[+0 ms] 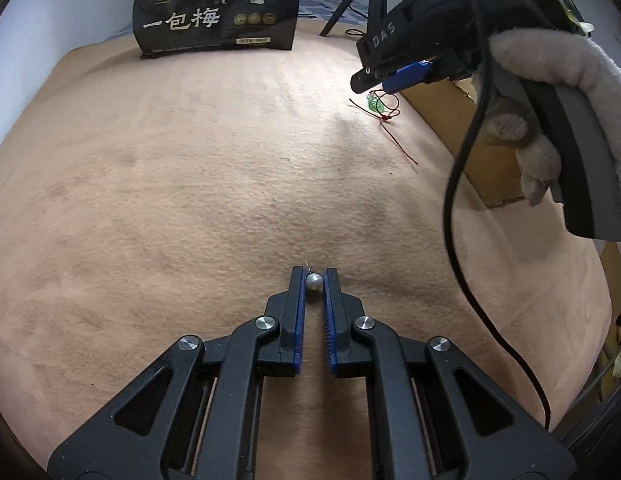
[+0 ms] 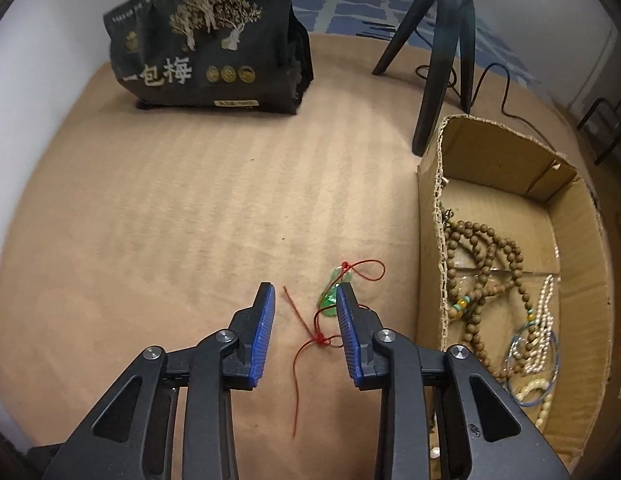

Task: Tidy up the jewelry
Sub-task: 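Close the right gripper on the green jade pendant and lift it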

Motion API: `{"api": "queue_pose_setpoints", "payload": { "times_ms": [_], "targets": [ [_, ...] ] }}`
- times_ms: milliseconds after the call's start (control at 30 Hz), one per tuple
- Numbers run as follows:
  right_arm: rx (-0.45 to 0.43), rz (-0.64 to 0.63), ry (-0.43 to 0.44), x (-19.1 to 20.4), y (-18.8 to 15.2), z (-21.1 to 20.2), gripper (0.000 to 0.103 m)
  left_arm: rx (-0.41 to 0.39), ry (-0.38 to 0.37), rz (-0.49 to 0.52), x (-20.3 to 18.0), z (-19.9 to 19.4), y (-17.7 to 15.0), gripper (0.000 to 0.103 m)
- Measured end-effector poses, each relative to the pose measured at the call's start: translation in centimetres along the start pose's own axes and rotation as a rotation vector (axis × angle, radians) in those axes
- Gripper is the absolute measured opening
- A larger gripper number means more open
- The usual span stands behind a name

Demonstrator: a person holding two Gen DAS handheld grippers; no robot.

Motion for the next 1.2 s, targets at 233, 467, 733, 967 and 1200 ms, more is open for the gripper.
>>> {"api": "queue_pose_setpoints", "payload": {
  "times_ms": [233, 467, 733, 967, 1200],
  "targets": [
    [-0.004, -0.015, -0.069, 0.6, -0.1, -0.1, 0.022, -0.006, -0.005, -0.031, 0.9, -0.4, 0.2, 0.007],
    [0.026, -0.009, -0.137, 1.0, 0.3, 0.9, 0.022, -0.014, -0.009, -0.046, 1.2, -0.9, 0.0, 0.007],
    [0.070, -0.001, -0.185, 0.3, 0.6, 2.7, 0.023, -0.023, -0.005, -0.059, 1.5, -1.2, 0.1, 0.007],
    [0.041, -0.022, -0.094, 1.2, 0.2, 2.1, 0.002, -0.033, 0.004, -0.082, 2.4, -1.6, 0.1, 0.007],
    [0.050, -0.018, 0.020, 1.2, -0.7, 1.5, 0.000, -0.042, 0.014, -0.088, 2.7, -2.2, 0.2, 0.007]
  ]
}}
Point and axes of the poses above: each gripper's, at about its wrist camera, not at the fingertips, and z roughly the way its jaws point, x to its left, y to its top, the point moved 8 cm from there along z, roughly the way its jaws point, and after that the axes turned 14 degrees about x, right-handed, at the moved point
